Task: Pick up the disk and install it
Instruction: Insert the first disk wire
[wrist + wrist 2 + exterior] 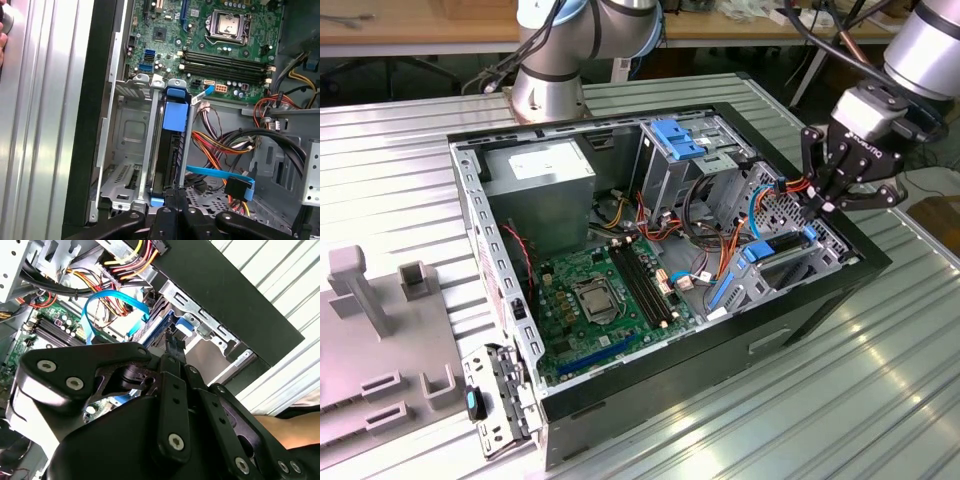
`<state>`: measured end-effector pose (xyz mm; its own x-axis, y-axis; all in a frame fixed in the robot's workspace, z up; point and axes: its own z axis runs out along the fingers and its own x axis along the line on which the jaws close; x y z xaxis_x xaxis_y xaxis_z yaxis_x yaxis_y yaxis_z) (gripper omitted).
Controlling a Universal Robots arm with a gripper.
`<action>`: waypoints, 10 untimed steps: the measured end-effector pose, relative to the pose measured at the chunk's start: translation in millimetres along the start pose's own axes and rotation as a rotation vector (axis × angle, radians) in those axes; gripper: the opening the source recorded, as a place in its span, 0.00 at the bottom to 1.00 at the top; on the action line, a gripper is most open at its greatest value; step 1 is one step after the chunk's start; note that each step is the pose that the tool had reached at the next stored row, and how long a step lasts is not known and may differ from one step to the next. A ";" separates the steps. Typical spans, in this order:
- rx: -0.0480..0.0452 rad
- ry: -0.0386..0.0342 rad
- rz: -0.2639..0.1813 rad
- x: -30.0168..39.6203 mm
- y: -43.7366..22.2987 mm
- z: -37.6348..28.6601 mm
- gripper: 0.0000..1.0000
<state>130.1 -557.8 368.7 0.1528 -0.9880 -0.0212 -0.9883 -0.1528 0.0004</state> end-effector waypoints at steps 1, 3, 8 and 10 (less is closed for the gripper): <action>-0.0002 0.0000 -0.011 -0.1 -0.1 0.0 0.11; -0.0012 0.0000 -0.056 -0.4 -0.2 0.0 0.11; -0.0033 0.0002 -0.156 -0.9 -0.8 0.0 0.11; -0.0039 0.0002 -0.186 -0.8 -0.8 0.0 0.11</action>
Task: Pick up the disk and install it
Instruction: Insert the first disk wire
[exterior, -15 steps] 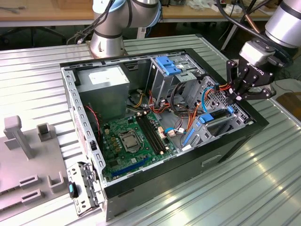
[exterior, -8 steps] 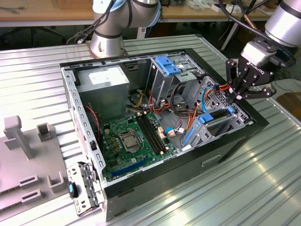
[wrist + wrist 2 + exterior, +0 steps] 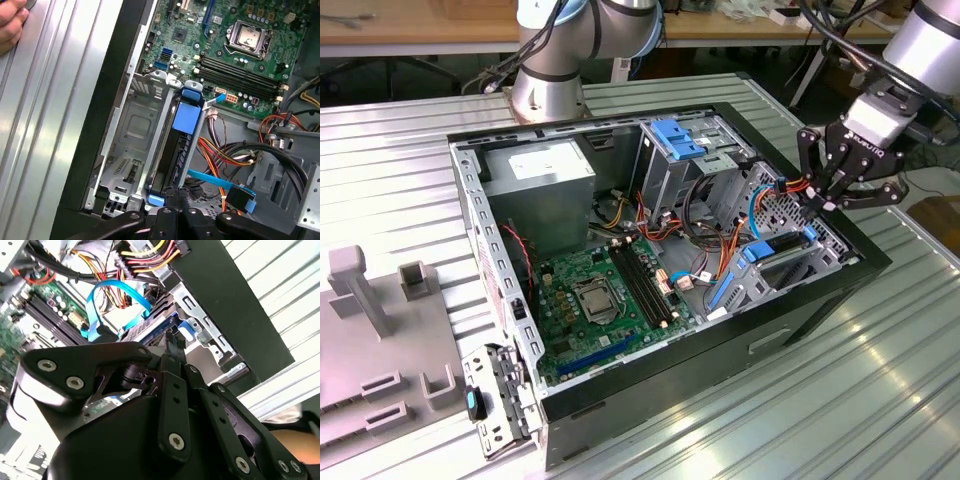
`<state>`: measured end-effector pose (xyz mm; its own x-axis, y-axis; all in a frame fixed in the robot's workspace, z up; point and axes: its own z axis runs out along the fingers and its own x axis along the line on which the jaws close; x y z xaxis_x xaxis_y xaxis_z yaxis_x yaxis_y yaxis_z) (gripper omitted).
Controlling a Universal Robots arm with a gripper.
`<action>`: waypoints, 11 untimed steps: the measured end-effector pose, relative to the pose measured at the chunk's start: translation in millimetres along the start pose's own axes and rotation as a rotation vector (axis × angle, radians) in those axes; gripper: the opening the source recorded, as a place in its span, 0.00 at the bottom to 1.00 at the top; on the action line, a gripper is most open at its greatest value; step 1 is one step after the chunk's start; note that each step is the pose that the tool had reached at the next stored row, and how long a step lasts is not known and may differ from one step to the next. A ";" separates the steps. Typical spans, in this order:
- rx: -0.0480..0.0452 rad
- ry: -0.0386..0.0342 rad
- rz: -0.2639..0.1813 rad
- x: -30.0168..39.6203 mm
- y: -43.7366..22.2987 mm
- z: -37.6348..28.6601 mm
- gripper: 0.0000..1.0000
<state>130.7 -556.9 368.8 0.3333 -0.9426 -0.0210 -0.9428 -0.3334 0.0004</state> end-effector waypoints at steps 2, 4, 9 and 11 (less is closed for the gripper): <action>-0.0017 -0.0002 -0.085 -0.2 -0.9 0.1 0.11; -0.0021 0.0005 -0.090 -3.9 -8.3 0.1 0.11; -0.0029 0.0020 -0.102 -15.7 -16.5 0.3 0.11; -0.0040 0.0038 -0.117 -20.3 -19.1 0.4 0.11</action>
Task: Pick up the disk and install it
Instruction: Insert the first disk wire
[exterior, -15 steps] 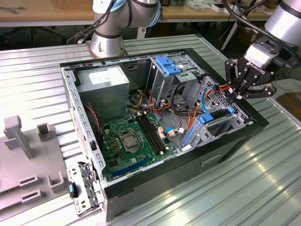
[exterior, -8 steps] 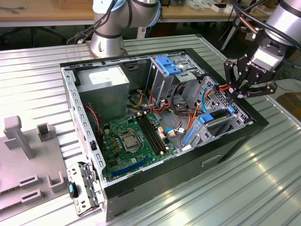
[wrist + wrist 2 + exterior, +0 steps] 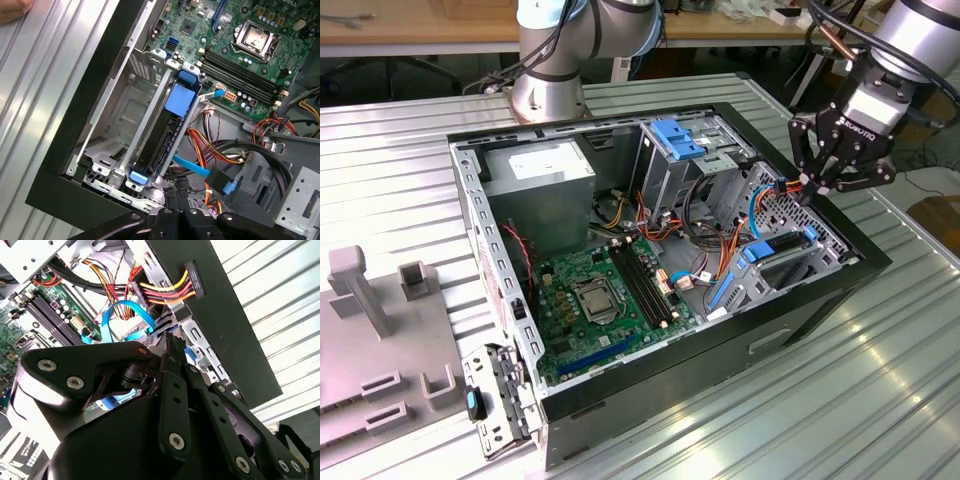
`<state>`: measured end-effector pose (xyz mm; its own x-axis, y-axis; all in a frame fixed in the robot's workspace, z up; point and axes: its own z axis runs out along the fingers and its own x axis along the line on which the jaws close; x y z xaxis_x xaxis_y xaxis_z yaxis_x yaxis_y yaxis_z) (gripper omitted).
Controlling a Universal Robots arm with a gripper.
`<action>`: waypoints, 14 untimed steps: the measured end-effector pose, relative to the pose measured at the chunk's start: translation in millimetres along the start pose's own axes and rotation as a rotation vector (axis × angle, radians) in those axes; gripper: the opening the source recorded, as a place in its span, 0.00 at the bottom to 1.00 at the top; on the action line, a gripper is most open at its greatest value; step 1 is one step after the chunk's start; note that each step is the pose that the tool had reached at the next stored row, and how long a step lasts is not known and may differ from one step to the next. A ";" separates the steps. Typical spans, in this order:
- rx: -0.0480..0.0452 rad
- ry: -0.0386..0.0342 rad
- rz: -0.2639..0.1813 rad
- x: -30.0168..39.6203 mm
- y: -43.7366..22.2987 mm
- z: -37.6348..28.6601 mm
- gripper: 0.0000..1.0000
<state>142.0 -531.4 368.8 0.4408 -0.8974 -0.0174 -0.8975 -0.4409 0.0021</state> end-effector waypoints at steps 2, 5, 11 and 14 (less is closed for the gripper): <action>-0.0010 0.0004 -0.053 -0.4 -0.3 0.0 0.11; -0.0018 0.0004 -0.101 -0.4 -0.4 0.0 0.11; -0.0042 0.0008 -0.237 -0.5 -0.4 0.0 0.11; -0.0054 0.0009 -0.303 -0.4 -0.4 0.0 0.11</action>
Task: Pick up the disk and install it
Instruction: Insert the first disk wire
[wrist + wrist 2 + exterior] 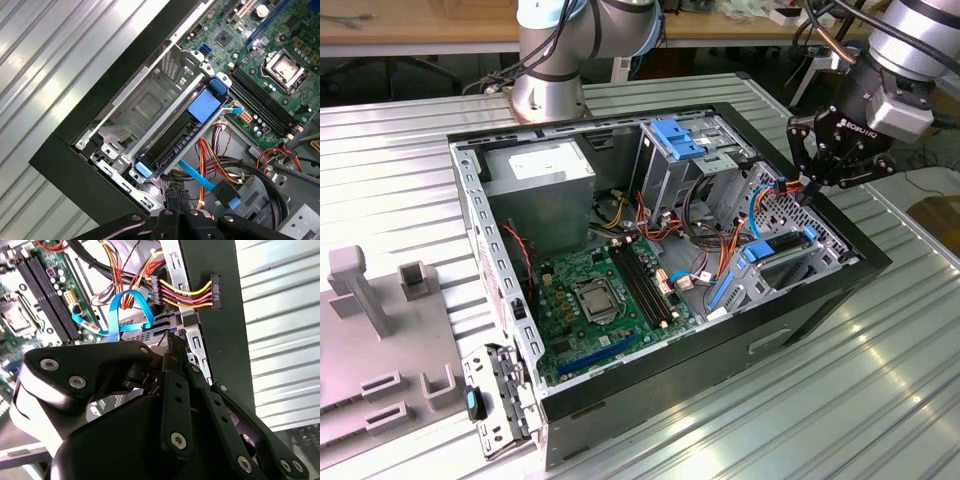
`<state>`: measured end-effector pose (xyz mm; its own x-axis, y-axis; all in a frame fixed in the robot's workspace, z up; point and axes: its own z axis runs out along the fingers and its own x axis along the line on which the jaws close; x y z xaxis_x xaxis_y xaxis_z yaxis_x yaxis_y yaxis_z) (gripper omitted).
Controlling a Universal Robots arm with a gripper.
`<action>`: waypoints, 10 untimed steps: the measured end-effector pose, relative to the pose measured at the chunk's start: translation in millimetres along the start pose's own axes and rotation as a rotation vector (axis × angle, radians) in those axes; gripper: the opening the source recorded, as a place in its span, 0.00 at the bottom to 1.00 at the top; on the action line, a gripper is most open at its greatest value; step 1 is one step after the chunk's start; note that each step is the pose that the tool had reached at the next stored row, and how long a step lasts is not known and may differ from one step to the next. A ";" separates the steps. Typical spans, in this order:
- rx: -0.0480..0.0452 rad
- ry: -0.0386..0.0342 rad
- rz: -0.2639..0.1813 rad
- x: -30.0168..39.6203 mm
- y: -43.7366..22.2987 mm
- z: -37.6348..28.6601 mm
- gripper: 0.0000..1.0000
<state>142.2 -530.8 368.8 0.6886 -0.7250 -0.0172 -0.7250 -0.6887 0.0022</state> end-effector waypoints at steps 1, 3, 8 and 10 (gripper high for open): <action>-0.0003 0.0001 -0.019 0.3 -0.4 0.0 0.11; -0.0008 0.0002 -0.046 1.3 -2.3 0.0 0.11; -0.0023 0.0002 -0.140 1.6 -2.8 0.0 0.11; -0.0029 0.0004 -0.170 1.6 -2.9 0.0 0.11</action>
<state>145.4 -530.0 368.8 0.8011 -0.5983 -0.0172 -0.5984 -0.8012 0.0022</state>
